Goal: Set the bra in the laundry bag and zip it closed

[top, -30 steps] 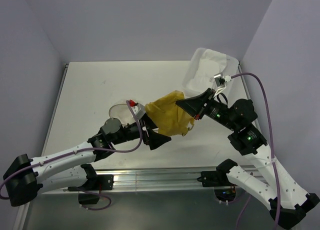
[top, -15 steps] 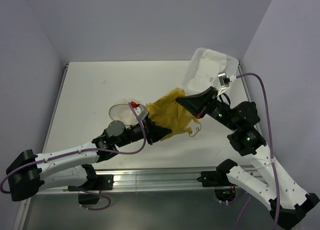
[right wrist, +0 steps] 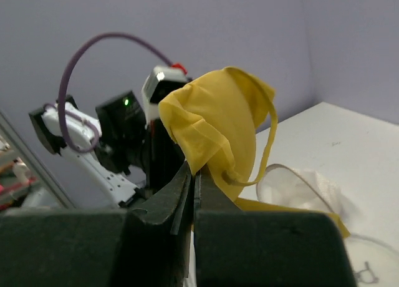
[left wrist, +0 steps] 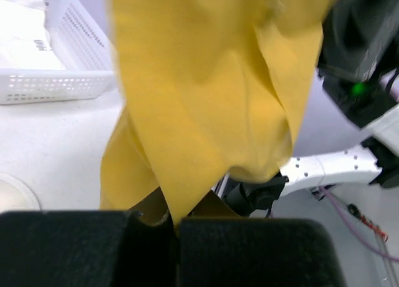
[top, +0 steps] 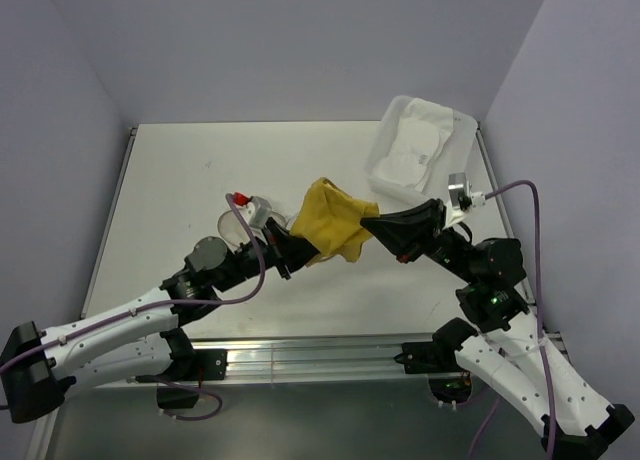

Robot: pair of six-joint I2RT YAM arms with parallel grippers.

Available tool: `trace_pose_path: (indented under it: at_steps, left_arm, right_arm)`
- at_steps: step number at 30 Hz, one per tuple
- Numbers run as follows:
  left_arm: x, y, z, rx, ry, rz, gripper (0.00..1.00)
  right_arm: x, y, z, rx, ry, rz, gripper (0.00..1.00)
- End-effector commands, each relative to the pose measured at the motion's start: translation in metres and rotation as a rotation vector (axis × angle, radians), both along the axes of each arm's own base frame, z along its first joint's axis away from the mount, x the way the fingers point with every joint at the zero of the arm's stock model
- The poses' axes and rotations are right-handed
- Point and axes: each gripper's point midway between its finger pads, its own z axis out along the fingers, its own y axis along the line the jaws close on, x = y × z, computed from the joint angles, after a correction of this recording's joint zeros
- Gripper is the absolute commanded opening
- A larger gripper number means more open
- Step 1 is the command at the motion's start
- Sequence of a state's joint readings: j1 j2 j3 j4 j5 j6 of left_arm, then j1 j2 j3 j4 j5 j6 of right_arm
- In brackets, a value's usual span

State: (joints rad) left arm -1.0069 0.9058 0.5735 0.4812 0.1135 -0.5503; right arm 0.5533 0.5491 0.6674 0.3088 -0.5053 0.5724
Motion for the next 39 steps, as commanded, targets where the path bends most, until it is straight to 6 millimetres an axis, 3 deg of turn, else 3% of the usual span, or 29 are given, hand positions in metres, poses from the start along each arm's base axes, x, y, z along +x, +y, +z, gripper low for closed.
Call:
trace_pose_path:
  at_steps: [1, 6, 10, 11, 12, 13, 16, 17, 20, 21, 22, 25, 27, 29, 30, 34, 39]
  left_arm:
    - [0.007, 0.015, 0.031, -0.057, 0.036, -0.019, 0.0]
    - [0.016, 0.021, 0.022, 0.023, 0.1, -0.035, 0.0]
    - [-0.013, 0.014, 0.028, 0.055, 0.058, -0.198, 0.0]
    - [-0.016, 0.014, 0.03, 0.066, 0.039, -0.2, 0.0]
    - [-0.02, 0.016, 0.028, 0.082, 0.042, -0.195, 0.0]
    - [-0.021, 0.018, 0.028, 0.088, 0.035, -0.194, 0.0]
    - [-0.027, 0.02, 0.032, 0.094, 0.01, -0.202, 0.0]
    - [-0.027, 0.021, 0.035, 0.092, 0.002, -0.195, 0.0]
    - [-0.024, 0.027, 0.039, 0.102, -0.021, -0.159, 0.0]
    - [-0.024, 0.028, 0.04, 0.107, -0.023, -0.152, 0.0]
    - [-0.023, 0.029, 0.04, 0.115, -0.024, -0.149, 0.0]
    - [-0.022, 0.03, 0.039, 0.154, -0.015, -0.143, 0.0]
    - [-0.023, 0.03, 0.034, 0.182, 0.0, -0.147, 0.0]
    - [-0.026, 0.031, 0.033, 0.204, 0.001, -0.158, 0.0]
    - [-0.028, 0.03, 0.031, 0.214, 0.003, -0.171, 0.0]
    - [-0.047, 0.029, 0.033, 0.259, -0.024, -0.28, 0.0]
    - [-0.071, 0.033, 0.034, 0.289, -0.046, -0.393, 0.0]
  right_arm:
    - [-0.024, -0.005, 0.009, -0.007, -0.263, 0.022, 0.0]
    - [-0.034, 0.001, 0.007, -0.012, -0.278, 0.095, 0.0]
    - [0.021, -0.005, 0.007, -0.071, -0.035, -0.113, 0.0]
    - [0.035, -0.003, 0.016, -0.092, 0.006, -0.148, 0.0]
    - [0.047, -0.002, -0.005, -0.159, 0.109, -0.175, 0.0]
    - [0.057, -0.003, -0.01, -0.171, 0.166, -0.208, 0.0]
    - [0.072, 0.005, -0.037, -0.257, 0.318, -0.214, 0.11]
    - [0.075, 0.003, -0.042, -0.272, 0.345, -0.234, 0.26]
    - [0.084, -0.018, -0.049, -0.297, 0.37, -0.368, 0.54]
    - [0.078, -0.028, -0.037, -0.278, 0.32, -0.397, 0.67]
    - [0.074, -0.034, -0.031, -0.267, 0.289, -0.416, 0.71]
    - [0.049, -0.039, -0.001, -0.231, 0.108, -0.368, 0.77]
    - [0.022, -0.021, 0.009, -0.25, -0.036, -0.203, 0.78]
    - [0.011, -0.009, 0.013, -0.255, -0.112, -0.107, 0.84]
    - [0.0, 0.0, 0.011, -0.276, -0.145, -0.019, 0.87]
    - [-0.003, 0.036, -0.008, -0.391, -0.2, 0.223, 0.92]
    - [-0.008, 0.053, -0.018, -0.455, -0.279, 0.371, 0.94]
